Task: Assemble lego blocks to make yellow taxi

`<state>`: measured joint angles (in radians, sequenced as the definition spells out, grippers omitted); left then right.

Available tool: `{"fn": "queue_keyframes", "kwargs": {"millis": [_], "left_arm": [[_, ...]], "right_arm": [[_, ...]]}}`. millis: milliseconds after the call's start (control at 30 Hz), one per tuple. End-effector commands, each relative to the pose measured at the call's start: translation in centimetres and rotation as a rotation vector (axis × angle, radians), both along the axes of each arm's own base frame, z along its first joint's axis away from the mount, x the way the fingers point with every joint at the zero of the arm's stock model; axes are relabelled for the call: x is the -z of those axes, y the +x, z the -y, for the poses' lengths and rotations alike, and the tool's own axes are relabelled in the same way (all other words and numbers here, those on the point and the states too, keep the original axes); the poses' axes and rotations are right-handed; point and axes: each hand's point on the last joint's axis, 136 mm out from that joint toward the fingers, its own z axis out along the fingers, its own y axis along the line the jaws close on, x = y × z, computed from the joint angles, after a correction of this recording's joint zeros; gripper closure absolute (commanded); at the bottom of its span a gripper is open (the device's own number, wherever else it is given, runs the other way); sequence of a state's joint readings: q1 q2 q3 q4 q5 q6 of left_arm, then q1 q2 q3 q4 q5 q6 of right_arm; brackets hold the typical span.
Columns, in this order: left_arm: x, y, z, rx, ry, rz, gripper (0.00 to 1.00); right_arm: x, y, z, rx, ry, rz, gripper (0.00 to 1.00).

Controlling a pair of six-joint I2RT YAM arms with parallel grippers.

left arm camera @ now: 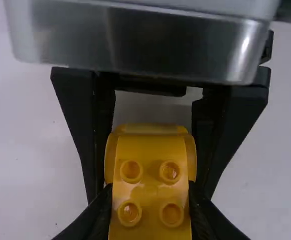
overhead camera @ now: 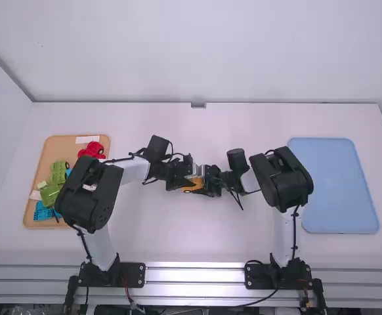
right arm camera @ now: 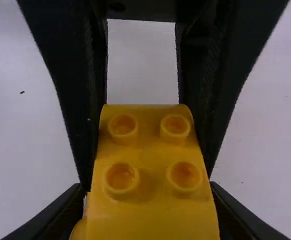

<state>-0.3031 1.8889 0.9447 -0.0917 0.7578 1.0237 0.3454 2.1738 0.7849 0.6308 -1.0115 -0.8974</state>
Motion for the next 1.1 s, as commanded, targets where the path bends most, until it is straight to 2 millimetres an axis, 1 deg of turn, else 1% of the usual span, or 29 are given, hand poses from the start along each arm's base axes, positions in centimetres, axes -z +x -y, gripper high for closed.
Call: {"fn": "queue_keyframes", "kwargs": {"millis": [0, 167, 267, 367, 433, 467, 533, 600, 733, 933, 1033, 1067], "left_arm": [[4.2, -1.4, -1.9, -0.017, 0.139, -0.057, 0.98], [4.2, -2.1, -1.1, -0.012, 0.081, -0.068, 0.98], [4.5, -2.0, -1.2, -0.078, 0.071, -0.105, 0.98], [5.0, -2.6, -1.2, -0.101, 0.073, -0.132, 0.98], [5.4, -2.2, -1.6, -0.155, 0.092, -0.136, 0.98], [5.6, -1.6, -1.9, -0.201, 0.109, -0.132, 0.98], [5.7, -0.8, -2.1, -0.239, 0.119, -0.113, 0.98], [5.3, -0.4, -1.8, -0.224, 0.1, -0.087, 0.98], [4.8, 0.2, -1.6, -0.218, 0.097, -0.08, 0.98], [4.2, 0.5, -1.5, -0.262, 0.108, -0.165, 0.98], [4.1, 0.1, -1.6, -0.235, 0.131, -0.179, 0.98], [4.3, -0.3, -1.7, -0.214, 0.142, -0.178, 0.98]], "right_arm": [[1.3, -0.5, 0.5, 0.002, -0.043, 0.02, 0.6], [1.3, -0.4, 0.5, 0.002, -0.043, 0.022, 0.6], [1.3, -0.5, 0.5, 0.002, -0.043, 0.023, 0.6], [1.3, -0.4, 0.4, 0.003, -0.042, 0.024, 0.6], [1.2, -0.4, 0.4, 0.002, -0.042, 0.024, 0.6], [1.2, -0.5, 0.4, -0.001, -0.038, 0.022, 0.6], [1.0, -0.7, 0.3, -0.014, -0.026, 0.021, 0.6], [0.7, -1.1, 0.2, -0.039, -0.007, 0.032, 0.6], [0.8, -1.0, 0.2, -0.037, -0.008, 0.031, 0.6], [0.8, -1.1, 0.2, -0.04, -0.007, 0.032, 0.59], [0.8, -1.2, 0.3, -0.041, -0.007, 0.031, 0.59], [0.8, -1.1, 0.3, -0.04, -0.007, 0.033, 0.59]]}}
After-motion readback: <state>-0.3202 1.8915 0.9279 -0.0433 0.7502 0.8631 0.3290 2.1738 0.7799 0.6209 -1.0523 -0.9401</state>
